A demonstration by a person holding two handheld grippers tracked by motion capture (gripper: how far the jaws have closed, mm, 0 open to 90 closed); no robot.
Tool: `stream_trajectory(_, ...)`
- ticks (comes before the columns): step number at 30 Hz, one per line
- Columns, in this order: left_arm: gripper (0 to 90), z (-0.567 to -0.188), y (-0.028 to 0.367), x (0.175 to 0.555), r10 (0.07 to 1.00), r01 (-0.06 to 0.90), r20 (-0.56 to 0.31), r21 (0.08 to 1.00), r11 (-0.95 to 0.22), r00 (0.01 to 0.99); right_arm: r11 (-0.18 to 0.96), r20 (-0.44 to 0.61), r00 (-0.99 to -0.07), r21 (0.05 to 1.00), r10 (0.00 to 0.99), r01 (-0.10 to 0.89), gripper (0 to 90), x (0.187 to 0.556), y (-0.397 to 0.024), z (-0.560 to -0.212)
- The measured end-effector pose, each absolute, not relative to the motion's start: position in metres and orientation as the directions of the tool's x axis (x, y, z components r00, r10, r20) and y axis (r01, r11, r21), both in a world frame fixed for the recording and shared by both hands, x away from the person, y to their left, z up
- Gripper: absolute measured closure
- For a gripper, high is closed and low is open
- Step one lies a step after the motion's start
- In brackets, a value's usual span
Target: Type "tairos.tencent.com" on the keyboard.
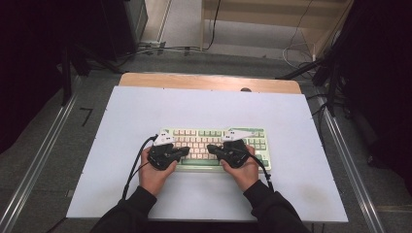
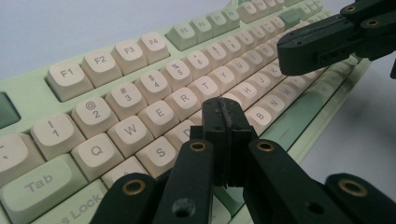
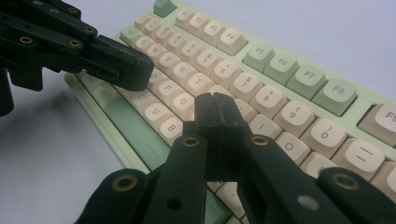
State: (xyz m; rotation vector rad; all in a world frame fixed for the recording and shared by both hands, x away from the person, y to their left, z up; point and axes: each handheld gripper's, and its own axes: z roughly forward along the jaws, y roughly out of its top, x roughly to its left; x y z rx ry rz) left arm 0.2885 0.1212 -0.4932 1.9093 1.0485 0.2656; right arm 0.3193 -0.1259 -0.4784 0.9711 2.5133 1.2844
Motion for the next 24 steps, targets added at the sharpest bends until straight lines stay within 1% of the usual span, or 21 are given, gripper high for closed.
stream_trajectory(24,90.0,-0.4964,0.1168,0.2867,0.748,0.565,-0.221,0.789,-0.24,0.626,0.416,0.15,-0.775,0.773,0.614,0.479,88.1,0.3192,-0.1269,-0.4779)
